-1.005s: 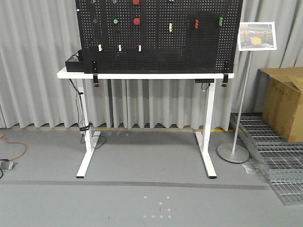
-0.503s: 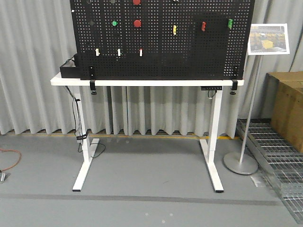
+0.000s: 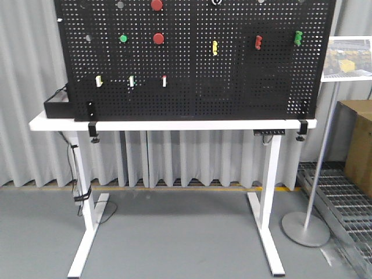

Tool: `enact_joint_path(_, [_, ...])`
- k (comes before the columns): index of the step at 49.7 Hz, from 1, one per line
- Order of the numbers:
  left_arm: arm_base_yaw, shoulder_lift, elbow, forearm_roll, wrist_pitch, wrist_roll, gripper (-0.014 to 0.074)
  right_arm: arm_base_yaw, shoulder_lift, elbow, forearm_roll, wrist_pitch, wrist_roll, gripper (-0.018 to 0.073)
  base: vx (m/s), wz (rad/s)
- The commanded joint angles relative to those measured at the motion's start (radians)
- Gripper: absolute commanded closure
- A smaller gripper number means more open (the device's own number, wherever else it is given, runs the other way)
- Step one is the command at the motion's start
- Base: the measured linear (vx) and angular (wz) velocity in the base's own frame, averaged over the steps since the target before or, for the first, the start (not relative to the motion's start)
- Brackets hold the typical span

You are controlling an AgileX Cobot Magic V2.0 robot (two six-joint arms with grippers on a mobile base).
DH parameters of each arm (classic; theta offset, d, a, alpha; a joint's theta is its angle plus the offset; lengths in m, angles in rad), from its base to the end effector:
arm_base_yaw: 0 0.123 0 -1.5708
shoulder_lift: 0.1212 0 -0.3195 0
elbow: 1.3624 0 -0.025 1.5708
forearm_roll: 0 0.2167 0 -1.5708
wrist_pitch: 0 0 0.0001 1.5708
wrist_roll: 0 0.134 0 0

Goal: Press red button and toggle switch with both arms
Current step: 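Drive the base forward up to the black pegboard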

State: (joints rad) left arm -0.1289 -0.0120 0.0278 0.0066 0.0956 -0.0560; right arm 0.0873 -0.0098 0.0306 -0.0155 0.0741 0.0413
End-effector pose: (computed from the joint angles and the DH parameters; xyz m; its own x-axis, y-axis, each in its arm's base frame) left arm 0.0305 -0.0039 0.1949 -0.0303 -0.0459 -0.9985 0.1266 0.9907 -0.0494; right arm 0.0309 0.0026 0.1967 -0.0099 0.0251 -0.9996 -0.0858 0.9960 0.0258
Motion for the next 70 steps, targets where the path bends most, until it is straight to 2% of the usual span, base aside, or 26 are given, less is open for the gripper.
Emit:
enact_joint_path(1, [0.000,-0.016,0.034,-0.001,-0.081,-0.009,0.0595,0.000,-0.016,0.011,-0.002,-0.086,-0.007,0.0562,0.47,-0.02])
enact_joint_path(70, [0.000,-0.016,0.034,-0.001,-0.081,-0.009,0.0595,0.000,-0.016,0.011,-0.002,-0.082,-0.007,0.0562,0.44,0.00])
